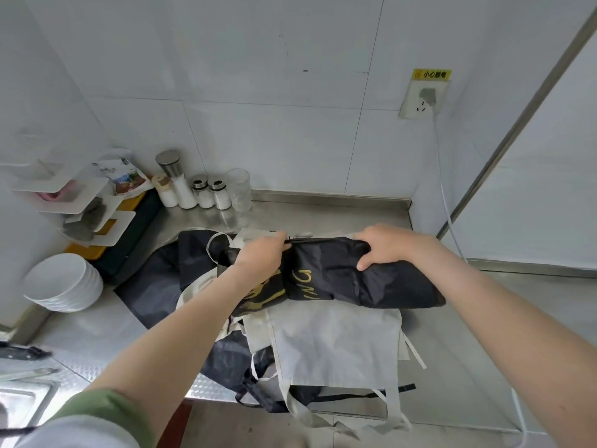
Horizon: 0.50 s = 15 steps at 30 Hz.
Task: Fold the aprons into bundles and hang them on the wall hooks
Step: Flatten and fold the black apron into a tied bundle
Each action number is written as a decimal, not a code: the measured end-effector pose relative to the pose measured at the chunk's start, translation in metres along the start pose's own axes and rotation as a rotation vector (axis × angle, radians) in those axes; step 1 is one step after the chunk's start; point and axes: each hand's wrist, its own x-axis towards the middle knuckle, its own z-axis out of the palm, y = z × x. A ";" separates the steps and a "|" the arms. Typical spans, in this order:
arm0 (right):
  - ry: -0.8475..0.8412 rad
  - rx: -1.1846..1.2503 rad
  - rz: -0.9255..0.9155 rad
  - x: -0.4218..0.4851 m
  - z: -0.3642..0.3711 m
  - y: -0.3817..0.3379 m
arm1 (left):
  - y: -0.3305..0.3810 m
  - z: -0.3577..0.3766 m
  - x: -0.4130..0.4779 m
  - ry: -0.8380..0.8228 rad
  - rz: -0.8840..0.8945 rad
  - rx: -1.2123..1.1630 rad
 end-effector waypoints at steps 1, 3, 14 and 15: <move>-0.026 -0.015 0.036 0.001 0.002 0.004 | 0.001 0.000 0.000 0.029 0.025 0.076; -0.037 -0.041 0.095 0.001 0.006 0.010 | -0.001 -0.004 -0.001 0.062 0.092 0.225; 0.621 -0.477 -0.037 0.007 0.023 0.010 | -0.021 -0.028 0.007 0.249 0.270 0.582; 0.642 -0.515 -0.050 0.008 0.026 0.008 | -0.022 -0.032 0.006 0.342 0.314 0.607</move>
